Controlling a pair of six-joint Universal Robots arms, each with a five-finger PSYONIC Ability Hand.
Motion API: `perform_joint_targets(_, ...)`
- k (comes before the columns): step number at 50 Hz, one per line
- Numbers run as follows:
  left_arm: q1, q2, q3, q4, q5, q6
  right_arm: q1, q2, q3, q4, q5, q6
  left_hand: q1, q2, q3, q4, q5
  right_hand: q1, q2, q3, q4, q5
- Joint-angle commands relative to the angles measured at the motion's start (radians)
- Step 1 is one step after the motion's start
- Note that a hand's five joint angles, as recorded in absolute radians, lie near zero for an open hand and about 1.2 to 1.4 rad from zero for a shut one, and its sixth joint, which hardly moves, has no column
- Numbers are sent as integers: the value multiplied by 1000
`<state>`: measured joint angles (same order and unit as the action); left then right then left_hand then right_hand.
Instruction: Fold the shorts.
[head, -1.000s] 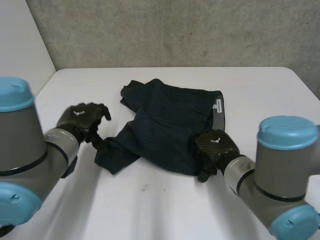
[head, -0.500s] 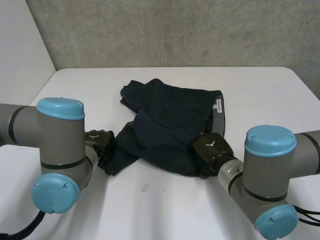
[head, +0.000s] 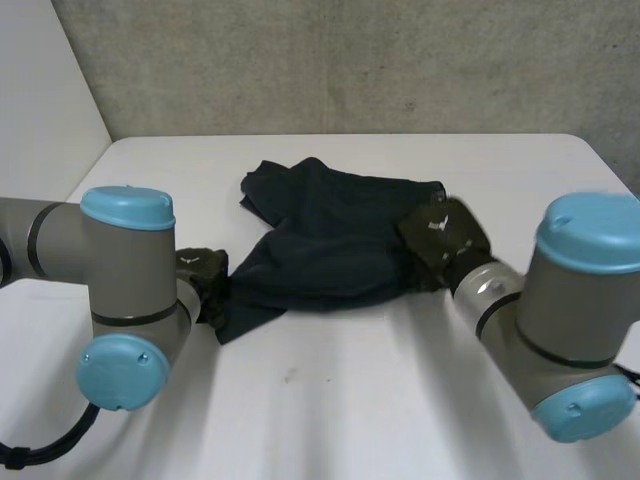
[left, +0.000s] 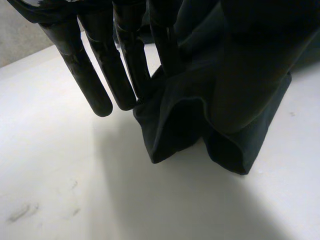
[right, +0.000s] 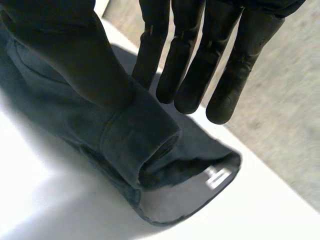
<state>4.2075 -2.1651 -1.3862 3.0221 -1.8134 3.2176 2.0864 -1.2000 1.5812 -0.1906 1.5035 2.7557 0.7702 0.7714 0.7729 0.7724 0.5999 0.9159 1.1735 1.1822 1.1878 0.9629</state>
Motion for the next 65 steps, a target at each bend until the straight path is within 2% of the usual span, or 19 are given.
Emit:
perform_joint_targets(1, -3, 10, -5, 0, 0, 53, -3, -49, -32, 106, 1, -14, -72, -73, -75, -74, -76, 480, 223, 214, 208, 259)
perform_joint_targets(5, -4, 28, -10, -3, -1, 54, -26, -47, -32, 161, 20, -50, -157, -158, -160, -159, -161, 480, 223, 214, 208, 259)
perform_joint_targets(11, -3, 92, -19, -17, 8, 56, -80, -58, -17, 163, 90, -85, -269, -270, -272, -271, -273, 480, 223, 214, 208, 259)
perform_joint_targets(22, 5, 175, -40, -29, 43, 54, -85, -62, -10, 166, 87, -84, -322, -323, -325, -324, -326, 480, 223, 214, 208, 259)
perform_joint_targets(29, 11, 157, -21, -26, 80, 51, -85, -72, -1, 169, 86, -85, -322, -323, -325, -324, -326, 480, 223, 214, 208, 259)
perform_joint_targets(36, 9, 35, 65, -32, 75, 48, -85, -78, 6, 166, 83, -84, -313, -314, -316, -315, -317, 480, 223, 214, 208, 259)
perform_joint_targets(44, 0, 4, 81, -160, 80, 38, -86, -78, 8, 163, 84, -84, -295, -297, -298, -298, -300, 480, 223, 214, 208, 259)
perform_joint_targets(56, 34, 235, -85, -169, 89, -10, -85, -76, 10, 160, 84, -79, -284, -285, -286, -286, -288, 480, 223, 214, 208, 259)
perform_joint_targets(65, 35, 251, -218, -166, 192, -12, -86, -78, 22, 155, 84, -79, -269, -270, -272, -271, -273, 480, 223, 214, 208, 259)
